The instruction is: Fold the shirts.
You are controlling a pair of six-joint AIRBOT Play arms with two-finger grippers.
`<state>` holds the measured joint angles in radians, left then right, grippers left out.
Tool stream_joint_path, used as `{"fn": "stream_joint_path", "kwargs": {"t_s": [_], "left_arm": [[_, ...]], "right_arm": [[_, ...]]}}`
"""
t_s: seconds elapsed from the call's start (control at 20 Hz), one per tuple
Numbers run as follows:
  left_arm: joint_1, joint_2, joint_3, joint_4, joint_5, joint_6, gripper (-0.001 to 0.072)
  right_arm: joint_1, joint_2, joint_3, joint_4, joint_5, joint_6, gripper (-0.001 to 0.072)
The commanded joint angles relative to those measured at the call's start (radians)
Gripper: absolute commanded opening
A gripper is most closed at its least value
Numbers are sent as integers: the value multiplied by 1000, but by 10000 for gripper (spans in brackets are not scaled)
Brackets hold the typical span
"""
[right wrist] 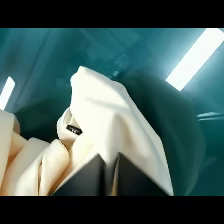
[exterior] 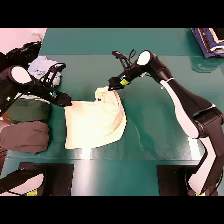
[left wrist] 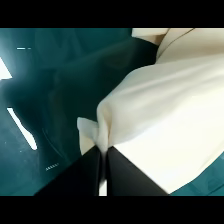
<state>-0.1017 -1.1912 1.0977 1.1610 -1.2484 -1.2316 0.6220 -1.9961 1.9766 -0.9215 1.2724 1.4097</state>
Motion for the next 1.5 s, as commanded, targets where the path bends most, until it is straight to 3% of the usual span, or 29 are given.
{"fn": "stream_joint_path", "kwargs": {"t_s": [0.0,0.15,0.35,0.6,0.85,1.0,1.1,1.25,1.35,1.45], "left_arm": [[1,19,6,-14,15,-22,25],[1,122,97,47,53,-55,25],[0,286,340,23,72,-68,25],[0,422,545,-132,122,-71,25],[0,439,679,-264,77,-71,25],[0,439,749,-342,8,-79,25],[0,435,748,-375,-97,-95,25],[0,414,614,-271,-273,-197,25],[0,415,385,-216,-280,-204,25],[0,408,114,-217,-205,-189,25]], "right_arm": [[13,-21,35,-26,-36,3,14],[-43,92,35,-90,-62,8,13],[-139,376,35,-221,-58,19,13],[-151,703,35,-317,-58,22,13],[-60,904,35,-507,-41,65,13],[-38,981,35,-607,39,141,13],[-38,1003,35,-647,119,208,13],[-38,918,34,-651,299,283,13],[-39,797,34,-648,440,291,13],[-38,653,34,-638,521,283,14]]}}
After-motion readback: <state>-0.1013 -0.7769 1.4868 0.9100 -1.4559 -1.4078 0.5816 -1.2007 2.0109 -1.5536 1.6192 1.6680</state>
